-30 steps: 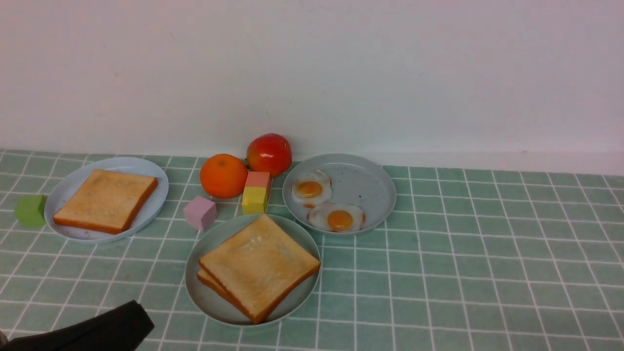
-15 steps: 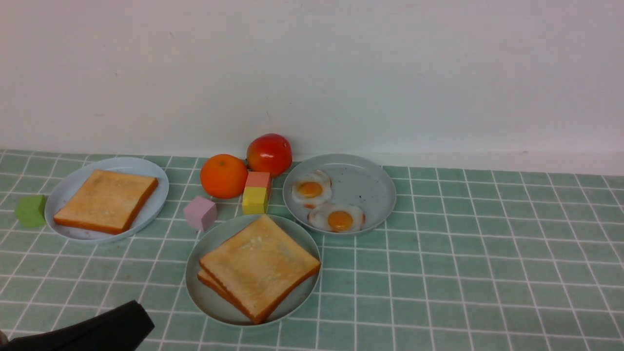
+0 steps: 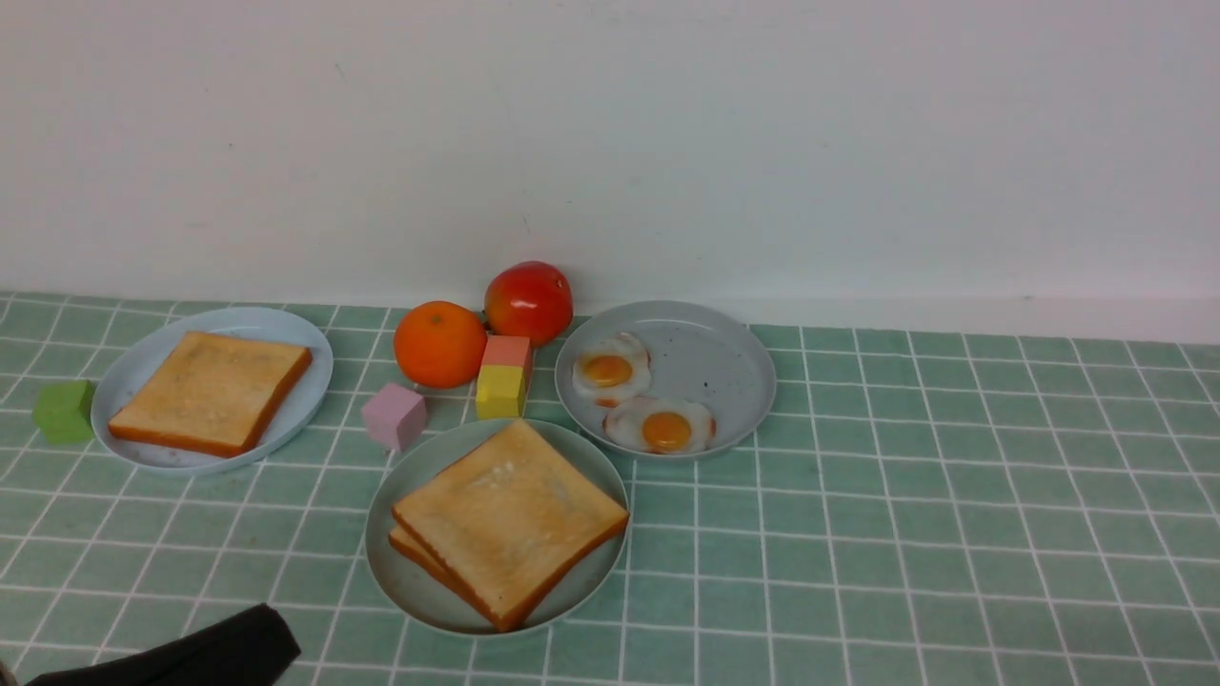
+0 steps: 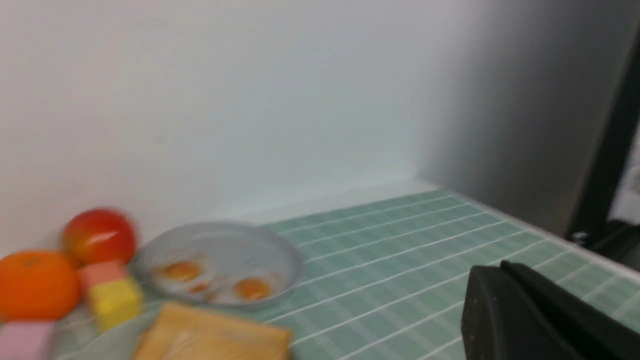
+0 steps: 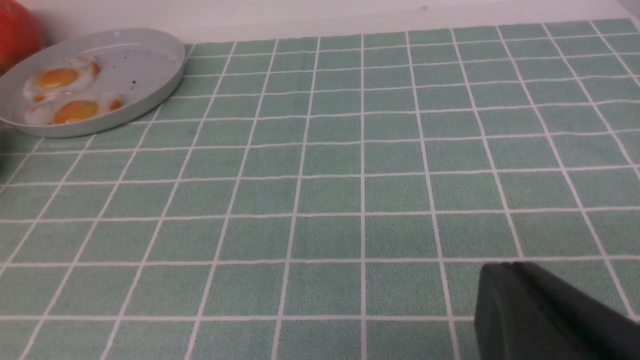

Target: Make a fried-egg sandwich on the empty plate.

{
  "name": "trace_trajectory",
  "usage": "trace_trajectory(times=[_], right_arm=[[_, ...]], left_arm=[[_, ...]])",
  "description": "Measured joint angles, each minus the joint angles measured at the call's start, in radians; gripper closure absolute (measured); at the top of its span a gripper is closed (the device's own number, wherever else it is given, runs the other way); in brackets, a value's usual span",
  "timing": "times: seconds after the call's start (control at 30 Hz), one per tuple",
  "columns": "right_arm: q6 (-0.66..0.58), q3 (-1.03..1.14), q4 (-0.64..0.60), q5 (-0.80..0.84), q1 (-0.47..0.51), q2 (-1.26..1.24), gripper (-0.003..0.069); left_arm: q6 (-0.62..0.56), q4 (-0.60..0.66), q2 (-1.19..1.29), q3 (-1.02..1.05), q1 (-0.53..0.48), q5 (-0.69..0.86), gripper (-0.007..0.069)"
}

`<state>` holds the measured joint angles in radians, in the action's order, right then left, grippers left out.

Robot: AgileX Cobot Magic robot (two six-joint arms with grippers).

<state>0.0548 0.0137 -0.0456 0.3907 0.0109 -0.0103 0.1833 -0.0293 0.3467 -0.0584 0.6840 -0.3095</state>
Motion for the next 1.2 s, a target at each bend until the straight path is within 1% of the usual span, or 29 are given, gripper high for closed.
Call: trace_trajectory(times=[0.07, 0.23, 0.27, 0.3, 0.37, 0.47, 0.5, 0.53, 0.57, 0.6, 1.2], right_arm=[[0.000, 0.000, 0.000, 0.000, 0.000, 0.000, 0.0656], [0.000, 0.000, 0.000, 0.000, 0.000, 0.000, 0.0652], [0.000, 0.000, 0.000, 0.000, 0.000, 0.000, 0.0652], [0.000, 0.000, 0.000, 0.000, 0.000, 0.000, 0.0650], [0.000, 0.000, 0.000, 0.000, 0.000, 0.000, 0.0648], [0.000, 0.000, 0.000, 0.000, 0.001, 0.000, 0.0645], [0.000, 0.000, 0.000, -0.001, 0.001, 0.000, 0.0644], [0.000, 0.000, 0.000, -0.001, 0.001, 0.000, 0.0644], [0.000, 0.000, -0.001, -0.001, 0.001, 0.000, 0.0643], [0.000, 0.000, -0.001, -0.001, 0.001, 0.000, 0.0642], [0.000, 0.000, -0.004, -0.001, 0.002, 0.000, 0.0619]], left_arm=[[-0.006, 0.011, -0.032, 0.014, -0.080, 0.025, 0.0627], [0.018, 0.018, -0.176, 0.061, -0.350, 0.141, 0.0638], [0.020, 0.018, -0.183, 0.063, -0.373, 0.148, 0.0638], [0.024, 0.022, -0.231, 0.076, -0.451, 0.199, 0.0638], [0.027, 0.041, -0.305, 0.083, -0.555, 0.304, 0.0638], [0.028, 0.065, -0.351, 0.085, -0.633, 0.487, 0.0638], [0.028, 0.071, -0.355, 0.086, -0.659, 0.576, 0.0638], [0.028, 0.072, -0.356, 0.087, -0.665, 0.588, 0.0638], [0.028, 0.077, -0.357, 0.090, -0.678, 0.650, 0.0638], [0.028, 0.079, -0.357, 0.090, -0.684, 0.676, 0.0638], [0.028, 0.081, -0.357, 0.090, -0.685, 0.679, 0.0638]])
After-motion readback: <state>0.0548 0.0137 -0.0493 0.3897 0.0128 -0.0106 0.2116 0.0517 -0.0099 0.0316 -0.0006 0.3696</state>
